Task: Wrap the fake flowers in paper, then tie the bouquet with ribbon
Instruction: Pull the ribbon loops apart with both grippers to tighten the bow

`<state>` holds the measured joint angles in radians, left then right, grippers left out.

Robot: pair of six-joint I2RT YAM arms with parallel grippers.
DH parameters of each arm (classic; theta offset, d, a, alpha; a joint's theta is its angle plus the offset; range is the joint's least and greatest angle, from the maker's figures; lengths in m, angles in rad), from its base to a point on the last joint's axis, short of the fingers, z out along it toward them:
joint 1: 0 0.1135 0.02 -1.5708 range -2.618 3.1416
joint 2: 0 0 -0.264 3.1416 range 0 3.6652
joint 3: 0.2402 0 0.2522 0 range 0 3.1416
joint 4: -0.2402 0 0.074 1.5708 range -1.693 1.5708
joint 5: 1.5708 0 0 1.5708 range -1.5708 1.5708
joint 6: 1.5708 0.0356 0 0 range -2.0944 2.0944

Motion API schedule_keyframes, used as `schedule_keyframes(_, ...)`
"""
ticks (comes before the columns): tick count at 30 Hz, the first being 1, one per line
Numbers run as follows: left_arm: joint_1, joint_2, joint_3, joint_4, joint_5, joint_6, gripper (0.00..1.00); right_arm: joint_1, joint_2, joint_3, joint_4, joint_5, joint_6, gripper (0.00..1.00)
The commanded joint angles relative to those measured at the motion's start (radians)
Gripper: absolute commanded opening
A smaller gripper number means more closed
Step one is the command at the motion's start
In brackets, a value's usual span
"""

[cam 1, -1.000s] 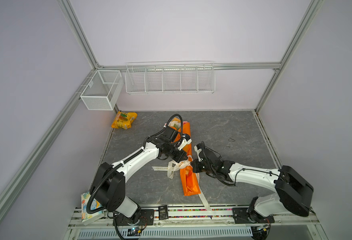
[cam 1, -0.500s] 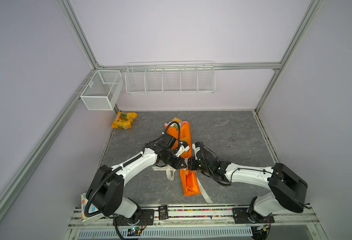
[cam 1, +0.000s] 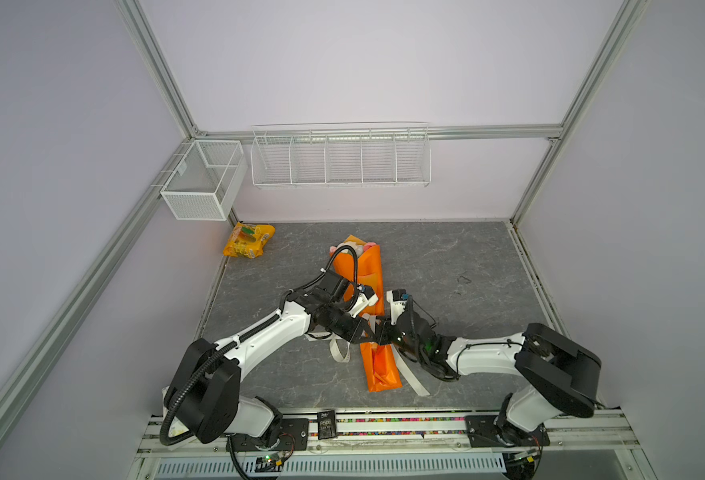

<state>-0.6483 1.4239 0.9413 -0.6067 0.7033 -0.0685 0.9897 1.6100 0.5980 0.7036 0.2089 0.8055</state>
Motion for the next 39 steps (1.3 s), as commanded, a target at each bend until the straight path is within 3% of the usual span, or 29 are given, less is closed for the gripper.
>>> schedule_keyframes(1,0.002,-0.047,-0.018,0.018,-0.021,-0.027,0.28,-0.003,0.035,-0.017,0.180,0.014,-0.021,0.06)
schedule_keyframes(4,0.020,-0.090,-0.028,0.023,-0.061,-0.028,0.44,-0.003,0.051,-0.015,0.198,0.020,-0.031,0.06)
schedule_keyframes(7,0.052,-0.134,-0.044,0.031,-0.050,-0.028,0.50,-0.003,0.069,-0.032,0.248,0.029,-0.036,0.06)
schedule_keyframes(12,0.088,-0.166,-0.064,0.016,0.003,-0.009,0.51,-0.002,0.100,-0.035,0.292,0.023,-0.042,0.06)
schedule_keyframes(18,0.126,-0.220,-0.084,0.045,-0.057,-0.066,0.48,0.000,0.110,-0.036,0.284,0.041,-0.038,0.06)
schedule_keyframes(21,0.137,-0.248,-0.057,0.050,-0.218,-0.101,0.47,0.001,0.087,-0.024,0.203,0.061,-0.040,0.06)
schedule_keyframes(25,0.198,-0.230,-0.054,0.141,-0.334,-0.122,0.52,0.002,0.068,-0.002,0.115,0.063,-0.050,0.06)
schedule_keyframes(28,0.249,-0.144,-0.018,0.151,-0.337,-0.120,0.51,0.005,0.058,0.009,0.072,0.054,-0.055,0.06)
schedule_keyframes(31,0.256,-0.021,0.055,0.094,-0.190,0.030,0.52,0.010,0.042,0.014,0.031,0.061,-0.052,0.06)
schedule_keyframes(36,0.200,0.119,0.172,-0.074,-0.100,0.198,0.52,0.013,0.032,0.020,-0.001,0.067,-0.056,0.06)
schedule_keyframes(39,0.180,0.133,0.169,-0.051,-0.083,0.198,0.53,0.014,0.036,0.035,-0.023,0.063,-0.060,0.06)
